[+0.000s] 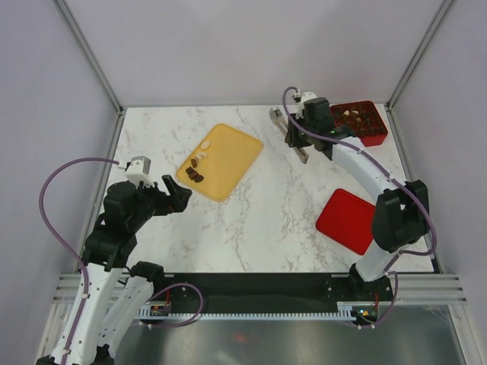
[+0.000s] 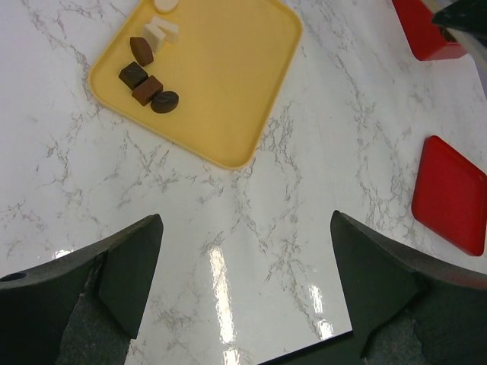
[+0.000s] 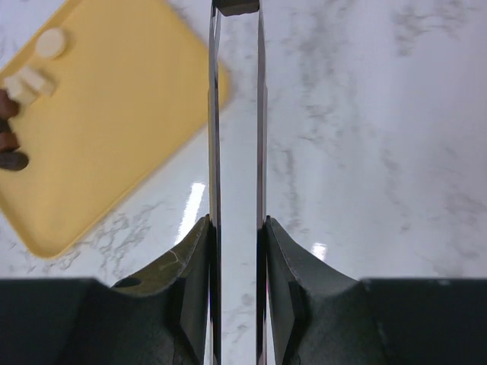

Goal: Pack the chocolate

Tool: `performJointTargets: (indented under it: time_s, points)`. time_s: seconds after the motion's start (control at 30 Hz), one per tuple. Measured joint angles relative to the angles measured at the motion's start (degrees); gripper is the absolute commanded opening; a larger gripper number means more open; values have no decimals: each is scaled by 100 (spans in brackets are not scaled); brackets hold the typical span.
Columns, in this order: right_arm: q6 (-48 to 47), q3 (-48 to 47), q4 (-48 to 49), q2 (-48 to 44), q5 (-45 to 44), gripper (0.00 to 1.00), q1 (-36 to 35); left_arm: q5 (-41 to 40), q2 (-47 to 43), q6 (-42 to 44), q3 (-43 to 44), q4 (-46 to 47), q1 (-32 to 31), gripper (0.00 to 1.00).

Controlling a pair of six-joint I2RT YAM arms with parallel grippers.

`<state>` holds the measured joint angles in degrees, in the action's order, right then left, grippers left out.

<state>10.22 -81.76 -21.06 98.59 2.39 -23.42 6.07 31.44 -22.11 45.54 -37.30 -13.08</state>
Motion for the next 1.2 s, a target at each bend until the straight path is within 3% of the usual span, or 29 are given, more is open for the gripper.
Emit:
performJointTargets:
  time_s: [0.23, 0.47, 0.7, 1.2]
  points:
    - [105, -2, -363, -378, -369, 35, 1801, 2, -11, 0, 0, 0, 0, 100]
    - [275, -382, -728, -72, -562, 37, 2793, 2, -11, 0, 0, 2, 0, 100]
    - [350, -1381, -879, 894, -616, 37, 3008, 0, -9, 0, 0, 0, 0, 99]
    - [348, -1611, -1110, 1412, -468, 41, 3036, 0, -4, 0, 0, 2, 0, 100]
